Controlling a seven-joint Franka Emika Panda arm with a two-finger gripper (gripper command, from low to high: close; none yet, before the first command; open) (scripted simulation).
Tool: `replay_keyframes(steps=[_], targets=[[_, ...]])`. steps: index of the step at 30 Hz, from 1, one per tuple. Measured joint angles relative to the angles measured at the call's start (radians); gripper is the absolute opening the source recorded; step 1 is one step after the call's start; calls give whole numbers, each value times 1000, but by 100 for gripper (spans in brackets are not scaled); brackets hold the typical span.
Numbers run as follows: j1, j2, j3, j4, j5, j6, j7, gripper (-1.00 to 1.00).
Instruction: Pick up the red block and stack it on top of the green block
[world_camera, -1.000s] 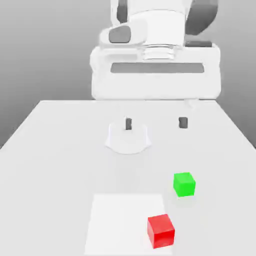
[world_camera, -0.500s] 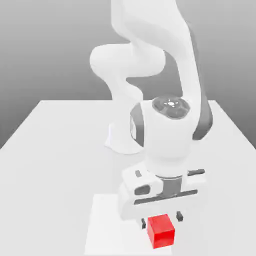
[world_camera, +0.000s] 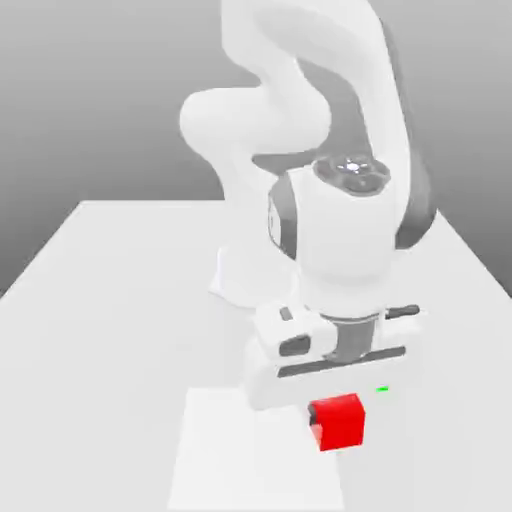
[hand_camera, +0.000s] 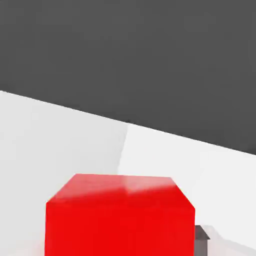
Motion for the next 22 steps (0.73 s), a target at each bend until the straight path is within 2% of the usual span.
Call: replay_keyframes(steps=[5,10,15,19,20,22], targets=[[106,-176,45,-156,88,-17,0,-100],[179,-337,108,-313,113,-22,41,-100],[150,-233,143,-336,54,104,91,-100],[125,-96,142,-334,-33,237,151,-100],[125,-72,139,-334,-53,259,164,100],[123,-72,139,-334,-53,259,164,100]])
